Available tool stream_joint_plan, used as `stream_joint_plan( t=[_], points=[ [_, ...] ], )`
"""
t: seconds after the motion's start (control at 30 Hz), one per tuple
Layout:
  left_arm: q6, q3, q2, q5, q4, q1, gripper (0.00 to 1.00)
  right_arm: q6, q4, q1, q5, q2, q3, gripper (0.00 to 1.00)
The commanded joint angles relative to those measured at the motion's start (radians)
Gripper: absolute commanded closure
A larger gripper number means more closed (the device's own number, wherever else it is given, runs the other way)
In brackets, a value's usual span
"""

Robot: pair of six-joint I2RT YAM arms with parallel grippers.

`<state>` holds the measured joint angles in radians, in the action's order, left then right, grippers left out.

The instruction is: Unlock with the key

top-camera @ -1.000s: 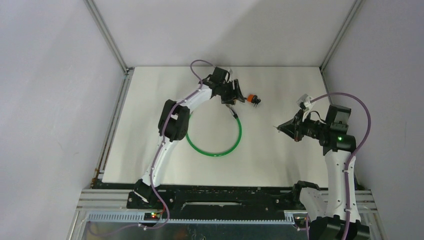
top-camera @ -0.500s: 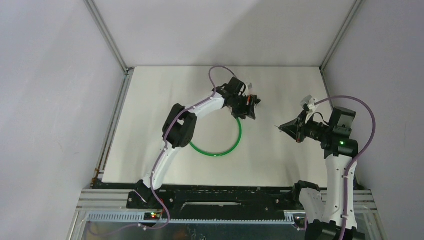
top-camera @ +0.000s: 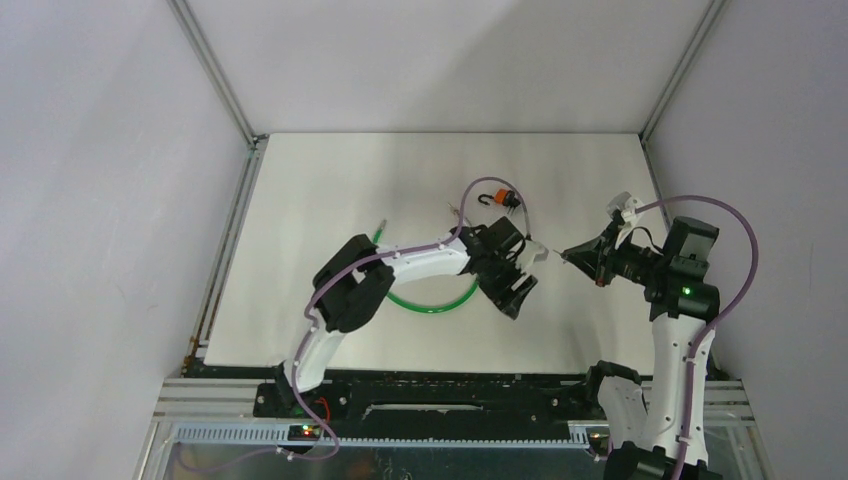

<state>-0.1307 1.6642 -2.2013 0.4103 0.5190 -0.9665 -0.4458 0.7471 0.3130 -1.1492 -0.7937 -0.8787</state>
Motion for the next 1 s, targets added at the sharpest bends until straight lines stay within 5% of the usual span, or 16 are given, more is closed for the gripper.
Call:
stream_joint_plan(
  t=[0.0,0.27,0.97],
  points=[
    [0.194,-0.166,0.04,-0.153,0.136,-0.01,0.24,-0.016,0.011,0.011,-0.034,0.014,-0.002,1.0],
    [0.285,-0.275,0.195,-0.305,0.097,-0.009,0.18,-0.02,0.011,0.012,-0.04,0.001,-0.001,1.0],
    [0.326,-0.349,0.272,-0.149,0.101,-0.011,0.21,-0.033,0.027,0.017,-0.045,-0.001,-0.002,1.0]
  ],
)
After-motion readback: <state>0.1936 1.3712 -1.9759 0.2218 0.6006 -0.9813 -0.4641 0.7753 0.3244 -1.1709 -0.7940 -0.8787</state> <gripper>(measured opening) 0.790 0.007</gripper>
